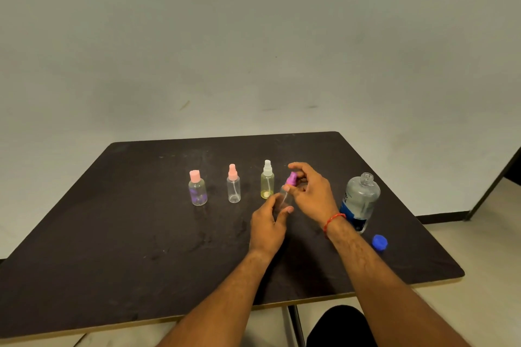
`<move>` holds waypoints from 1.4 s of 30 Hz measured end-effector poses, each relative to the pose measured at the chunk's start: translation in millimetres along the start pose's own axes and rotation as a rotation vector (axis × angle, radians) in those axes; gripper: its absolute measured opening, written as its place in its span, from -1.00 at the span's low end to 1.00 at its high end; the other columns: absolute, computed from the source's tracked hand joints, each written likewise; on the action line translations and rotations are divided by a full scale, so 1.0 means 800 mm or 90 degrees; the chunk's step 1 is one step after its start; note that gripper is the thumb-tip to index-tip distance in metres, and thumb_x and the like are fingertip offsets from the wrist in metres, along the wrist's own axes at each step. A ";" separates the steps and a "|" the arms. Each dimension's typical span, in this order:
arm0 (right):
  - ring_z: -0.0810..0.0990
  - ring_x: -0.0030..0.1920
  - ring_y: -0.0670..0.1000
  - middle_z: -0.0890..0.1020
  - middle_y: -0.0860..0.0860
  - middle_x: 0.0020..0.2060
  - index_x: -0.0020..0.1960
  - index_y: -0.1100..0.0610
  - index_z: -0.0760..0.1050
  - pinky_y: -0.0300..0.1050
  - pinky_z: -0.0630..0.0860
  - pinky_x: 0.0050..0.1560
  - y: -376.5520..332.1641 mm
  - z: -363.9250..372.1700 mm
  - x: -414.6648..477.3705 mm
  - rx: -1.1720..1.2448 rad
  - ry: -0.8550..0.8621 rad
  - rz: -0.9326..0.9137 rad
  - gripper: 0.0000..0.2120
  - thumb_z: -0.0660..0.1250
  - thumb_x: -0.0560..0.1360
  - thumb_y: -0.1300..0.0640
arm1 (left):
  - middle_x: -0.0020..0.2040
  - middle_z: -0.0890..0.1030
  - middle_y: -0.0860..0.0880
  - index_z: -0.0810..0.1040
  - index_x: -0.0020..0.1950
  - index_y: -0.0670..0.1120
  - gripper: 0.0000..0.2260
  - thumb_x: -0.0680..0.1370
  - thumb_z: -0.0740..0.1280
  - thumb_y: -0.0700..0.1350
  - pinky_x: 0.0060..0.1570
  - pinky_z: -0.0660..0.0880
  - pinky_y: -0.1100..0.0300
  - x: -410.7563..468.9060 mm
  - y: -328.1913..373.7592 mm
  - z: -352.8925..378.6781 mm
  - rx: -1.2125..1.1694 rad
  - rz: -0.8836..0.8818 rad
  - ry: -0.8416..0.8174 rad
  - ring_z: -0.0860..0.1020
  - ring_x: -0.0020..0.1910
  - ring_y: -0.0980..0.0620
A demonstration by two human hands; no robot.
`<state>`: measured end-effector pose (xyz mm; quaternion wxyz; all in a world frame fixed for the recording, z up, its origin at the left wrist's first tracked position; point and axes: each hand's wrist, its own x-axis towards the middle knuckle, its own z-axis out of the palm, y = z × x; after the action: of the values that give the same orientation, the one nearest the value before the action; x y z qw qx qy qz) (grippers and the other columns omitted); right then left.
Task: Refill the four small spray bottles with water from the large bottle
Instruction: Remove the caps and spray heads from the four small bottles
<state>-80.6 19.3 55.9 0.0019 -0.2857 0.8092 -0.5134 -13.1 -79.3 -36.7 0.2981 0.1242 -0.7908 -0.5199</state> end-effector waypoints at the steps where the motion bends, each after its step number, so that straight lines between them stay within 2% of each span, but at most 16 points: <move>1: 0.56 -0.03 -0.13 0.54 -0.12 -0.01 0.22 0.00 0.46 -0.40 0.47 -0.09 -0.001 0.000 -0.001 -0.002 0.013 0.000 -0.58 0.50 0.42 0.16 | 0.06 0.66 0.14 0.59 0.26 0.00 -0.74 0.58 0.43 -0.06 0.06 0.52 0.39 0.000 0.000 0.000 0.000 0.003 0.000 0.61 0.08 0.23; 3: 0.57 -0.09 -0.12 0.54 -0.12 -0.08 0.19 0.00 0.42 -0.37 0.48 -0.12 -0.002 0.001 -0.002 0.001 0.049 0.007 -0.55 0.53 0.39 0.12 | 0.08 0.65 0.17 0.58 0.27 0.01 -0.73 0.58 0.43 -0.05 0.10 0.52 0.38 0.000 0.000 0.000 0.001 0.002 -0.003 0.60 0.11 0.25; 5: 0.57 -0.09 -0.14 0.55 -0.10 -0.09 0.18 0.00 0.38 -0.36 0.51 -0.12 -0.003 0.002 -0.002 0.020 0.054 0.015 -0.55 0.52 0.40 0.18 | 0.03 0.63 0.23 0.58 0.25 0.04 -0.75 0.58 0.43 -0.07 0.08 0.49 0.43 -0.001 0.003 0.000 -0.004 -0.006 -0.008 0.58 0.09 0.33; 8: 0.59 0.01 -0.14 0.62 -0.08 -0.03 0.25 -0.02 0.37 -0.28 0.54 0.02 -0.001 0.000 -0.001 0.075 0.020 0.014 -0.51 0.44 0.44 0.32 | -0.01 0.64 0.22 0.58 0.21 0.06 -0.78 0.57 0.43 -0.08 0.04 0.51 0.41 -0.002 0.003 -0.001 -0.023 -0.007 -0.004 0.60 0.04 0.29; 10: 0.59 0.07 -0.14 0.64 -0.08 0.02 0.31 -0.04 0.35 -0.33 0.50 -0.02 -0.001 0.000 -0.001 0.105 -0.002 0.016 -0.45 0.42 0.45 0.34 | 0.01 0.66 0.17 0.59 0.20 0.07 -0.79 0.58 0.43 -0.08 0.06 0.54 0.34 -0.002 0.003 0.000 -0.035 -0.008 -0.004 0.62 0.03 0.24; 12: 0.57 0.06 -0.14 0.60 -0.12 0.05 0.34 -0.04 0.33 -0.38 0.46 -0.11 -0.002 0.000 -0.001 0.101 0.012 0.023 -0.42 0.46 0.43 0.28 | 0.04 0.66 0.16 0.59 0.23 0.05 -0.77 0.58 0.43 -0.07 0.11 0.55 0.31 -0.002 0.003 0.000 -0.037 -0.013 -0.004 0.61 0.07 0.23; 15: 0.57 -0.08 -0.14 0.55 -0.11 -0.08 0.23 -0.02 0.36 -0.39 0.45 -0.17 -0.004 0.001 -0.001 0.043 0.075 0.036 -0.50 0.53 0.40 0.13 | 0.07 0.66 0.15 0.58 0.24 0.03 -0.75 0.57 0.44 -0.07 0.12 0.54 0.32 -0.002 0.002 0.001 -0.025 -0.010 0.002 0.61 0.09 0.23; 17: 0.57 -0.13 -0.13 0.55 -0.09 -0.12 0.18 0.00 0.37 -0.39 0.46 -0.19 -0.004 0.000 -0.001 0.025 0.080 0.034 -0.55 0.51 0.41 0.16 | 0.07 0.65 0.15 0.58 0.24 0.05 -0.75 0.57 0.44 -0.06 0.12 0.54 0.31 -0.002 0.001 0.001 -0.019 -0.010 -0.002 0.60 0.10 0.23; 20: 0.59 -0.04 -0.13 0.60 -0.04 -0.05 0.21 0.01 0.38 -0.28 0.55 -0.05 -0.004 -0.003 -0.001 0.069 0.043 0.021 -0.57 0.43 0.45 0.31 | 0.06 0.65 0.14 0.58 0.22 0.07 -0.77 0.57 0.44 -0.06 0.12 0.55 0.28 -0.001 0.002 0.001 -0.013 -0.018 -0.004 0.60 0.09 0.20; 23: 0.59 0.05 -0.13 0.64 -0.07 0.02 0.26 0.00 0.38 -0.25 0.53 0.04 -0.004 -0.006 0.000 0.093 0.002 0.008 -0.53 0.38 0.46 0.35 | 0.06 0.64 0.16 0.57 0.22 0.07 -0.77 0.57 0.44 -0.05 0.13 0.54 0.27 -0.002 0.002 0.001 -0.013 -0.020 -0.005 0.60 0.09 0.21; 25: 0.58 0.06 -0.13 0.61 -0.09 0.05 0.26 -0.01 0.38 -0.30 0.51 0.00 -0.004 -0.006 0.000 0.090 0.016 0.014 -0.51 0.44 0.44 0.31 | 0.06 0.64 0.18 0.57 0.23 0.09 -0.76 0.57 0.44 -0.03 0.13 0.54 0.27 -0.002 0.001 0.002 -0.013 -0.021 -0.004 0.60 0.10 0.23; 29: 0.57 -0.14 -0.14 0.55 -0.10 -0.14 0.15 -0.01 0.40 -0.39 0.45 -0.19 -0.006 -0.006 -0.002 0.015 0.084 0.023 -0.58 0.53 0.40 0.11 | 0.05 0.65 0.16 0.58 0.21 0.07 -0.77 0.56 0.44 -0.04 0.12 0.56 0.24 -0.002 0.000 0.002 -0.003 -0.012 0.003 0.60 0.08 0.22; 32: 0.58 -0.11 -0.13 0.57 -0.09 -0.13 0.12 -0.02 0.41 -0.38 0.48 -0.17 -0.006 -0.008 -0.001 0.016 0.070 0.017 -0.62 0.48 0.43 0.24 | 0.05 0.65 0.15 0.59 0.22 0.04 -0.76 0.56 0.44 -0.05 0.13 0.58 0.19 -0.002 0.000 0.002 -0.004 -0.014 -0.001 0.61 0.07 0.20; 36: 0.61 0.02 -0.14 0.63 -0.09 -0.02 0.20 0.01 0.41 -0.28 0.57 0.05 -0.005 -0.011 -0.001 0.064 0.016 -0.007 -0.55 0.38 0.43 0.40 | 0.05 0.66 0.17 0.59 0.25 0.04 -0.74 0.56 0.44 -0.03 0.15 0.59 0.17 -0.002 0.000 0.002 -0.016 -0.017 0.000 0.61 0.07 0.24; 38: 0.59 0.04 -0.14 0.60 -0.09 0.02 0.22 0.01 0.41 -0.24 0.57 0.07 -0.006 -0.011 0.000 0.062 0.020 0.001 -0.55 0.40 0.44 0.36 | 0.05 0.66 0.17 0.59 0.26 0.04 -0.73 0.56 0.45 -0.03 0.16 0.59 0.17 -0.002 0.000 0.002 -0.021 -0.018 0.000 0.61 0.08 0.25; 42: 0.56 -0.15 -0.12 0.55 -0.10 -0.16 0.15 0.00 0.41 -0.33 0.50 -0.13 -0.009 -0.010 -0.002 -0.006 0.063 0.026 -0.60 0.52 0.41 0.10 | 0.11 0.66 0.15 0.58 0.26 0.05 -0.74 0.57 0.44 -0.03 0.19 0.58 0.16 -0.003 0.001 0.002 -0.018 -0.020 -0.003 0.60 0.13 0.23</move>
<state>-78.3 24.5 65.4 -0.0291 -0.2434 0.8166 -0.5226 -12.1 -76.9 -37.0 0.2897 0.1309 -0.7823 -0.5356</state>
